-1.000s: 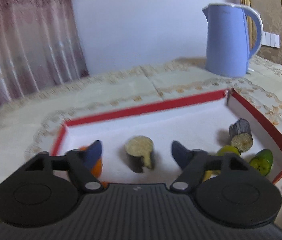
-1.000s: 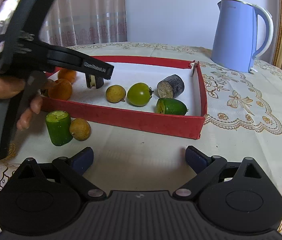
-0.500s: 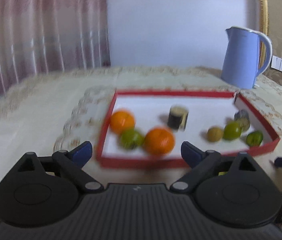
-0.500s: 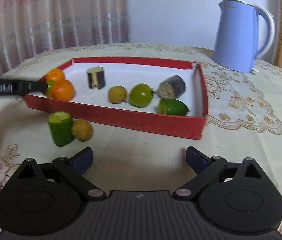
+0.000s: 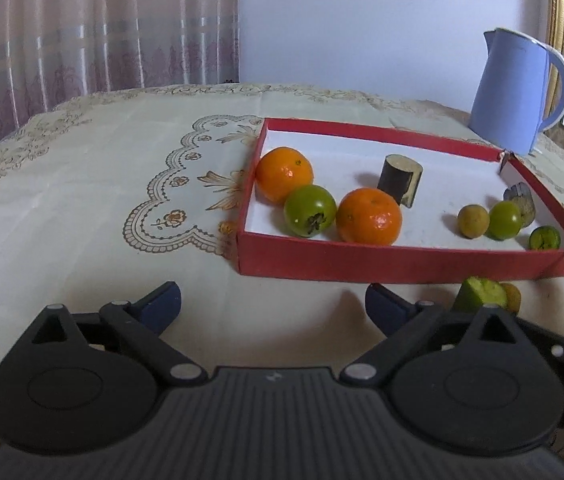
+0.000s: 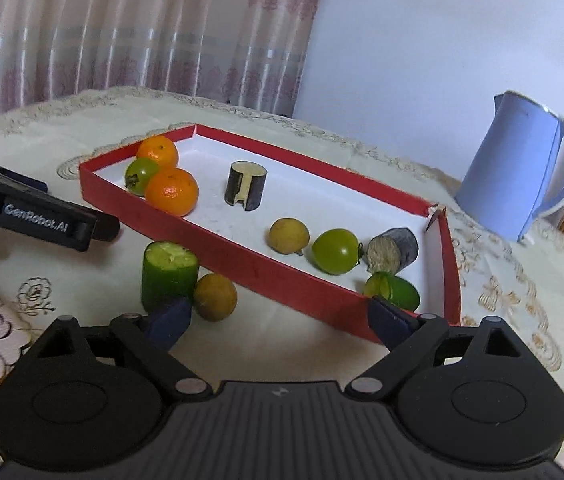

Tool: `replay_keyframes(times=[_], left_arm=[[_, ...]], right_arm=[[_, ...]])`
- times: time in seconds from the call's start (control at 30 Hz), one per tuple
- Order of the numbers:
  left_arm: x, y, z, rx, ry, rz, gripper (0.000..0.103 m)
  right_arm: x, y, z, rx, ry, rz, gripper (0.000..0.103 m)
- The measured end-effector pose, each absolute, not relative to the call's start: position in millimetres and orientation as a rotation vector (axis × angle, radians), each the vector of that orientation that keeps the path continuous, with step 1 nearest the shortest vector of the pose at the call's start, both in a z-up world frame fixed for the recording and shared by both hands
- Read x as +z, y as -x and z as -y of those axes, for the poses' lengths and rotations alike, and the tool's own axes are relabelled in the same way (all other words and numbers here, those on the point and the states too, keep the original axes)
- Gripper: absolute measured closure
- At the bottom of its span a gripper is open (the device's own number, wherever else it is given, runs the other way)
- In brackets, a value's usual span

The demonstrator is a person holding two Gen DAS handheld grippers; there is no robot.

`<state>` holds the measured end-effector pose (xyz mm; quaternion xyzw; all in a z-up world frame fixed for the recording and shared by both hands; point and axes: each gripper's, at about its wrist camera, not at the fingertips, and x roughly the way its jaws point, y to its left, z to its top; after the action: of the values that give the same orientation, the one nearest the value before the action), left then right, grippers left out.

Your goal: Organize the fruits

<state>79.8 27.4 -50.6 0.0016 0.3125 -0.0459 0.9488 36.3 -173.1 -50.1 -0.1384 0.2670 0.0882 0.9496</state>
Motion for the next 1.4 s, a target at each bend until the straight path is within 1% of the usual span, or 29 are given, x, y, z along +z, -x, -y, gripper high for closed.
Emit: replay_keyframes(times=[0.07,0.13,0.17,0.2,0.23,0.37,0.63,0.67,0.7,0.77,0.83,0.87,1.03,1.2,1.4], left_arm=[[-51.6,-81.2,-25.7,-0.093,-0.012,-0.646,0.002],[-52.3,-82.2,-24.4,-0.092,-0.02,-0.649,0.002],[-52.5,-82.2,-24.3,-0.093,-0.021,-0.65,0.001],[-52.6,-82.4,-24.8,-0.096,-0.019,-0.651,0.0],[-52.7,-82.8,-24.8,-0.097,-0.018,-0.654,0.0],[-52.9,-83.1,-24.9,-0.098,-0.016,-0.657,0.0],[-53.0,-83.2,-24.8,-0.097,-0.02,-0.658,0.0],[-53.0,-83.2,-25.0,-0.096,-0.022,-0.658,0.0],[-53.0,-83.6,-24.4,-0.096,-0.023,-0.658,0.0],[-53.0,-83.8,-24.0,-0.094,-0.028,-0.659,0.0],[-53.3,-84.0,-23.2,-0.093,-0.03,-0.66,0.0],[-53.4,-83.9,-22.9,-0.093,-0.031,-0.66,0.0],[-53.5,-83.9,-22.3,-0.093,-0.032,-0.66,0.0],[-53.5,-83.8,-22.4,-0.093,-0.032,-0.66,0.0],[-53.5,-83.8,-22.4,-0.093,-0.033,-0.66,0.0]], right_arm=[[-51.3,-37.5,170.8,0.171,0.297,-0.545,0.007],[-50.7,-36.8,171.4,0.166,0.29,-0.545,0.01],[-49.2,-34.6,173.0,0.16,0.278,-0.542,0.025],[-47.3,-32.5,174.0,0.168,0.263,-0.544,0.046],[-45.5,-33.1,175.2,0.189,0.239,-0.557,0.052],[-49.5,-42.2,173.2,0.192,0.227,-0.597,0.052],[-52.1,-46.6,174.0,0.209,0.164,-0.611,0.052],[-52.4,-46.6,174.8,0.209,0.153,-0.611,0.055],[-52.6,-46.3,175.2,0.209,0.147,-0.609,0.068],[-52.6,-46.2,176.3,0.227,0.131,-0.606,0.073],[-52.5,-45.5,175.8,0.222,0.134,-0.6,0.073],[-52.5,-44.8,175.7,0.225,0.135,-0.598,0.075],[-48.0,-35.8,177.4,0.224,0.143,-0.571,0.076],[-29.7,-26.5,185.8,0.203,0.138,-0.51,0.076],[-11.5,-41.2,194.9,0.158,0.136,-0.467,0.076]])
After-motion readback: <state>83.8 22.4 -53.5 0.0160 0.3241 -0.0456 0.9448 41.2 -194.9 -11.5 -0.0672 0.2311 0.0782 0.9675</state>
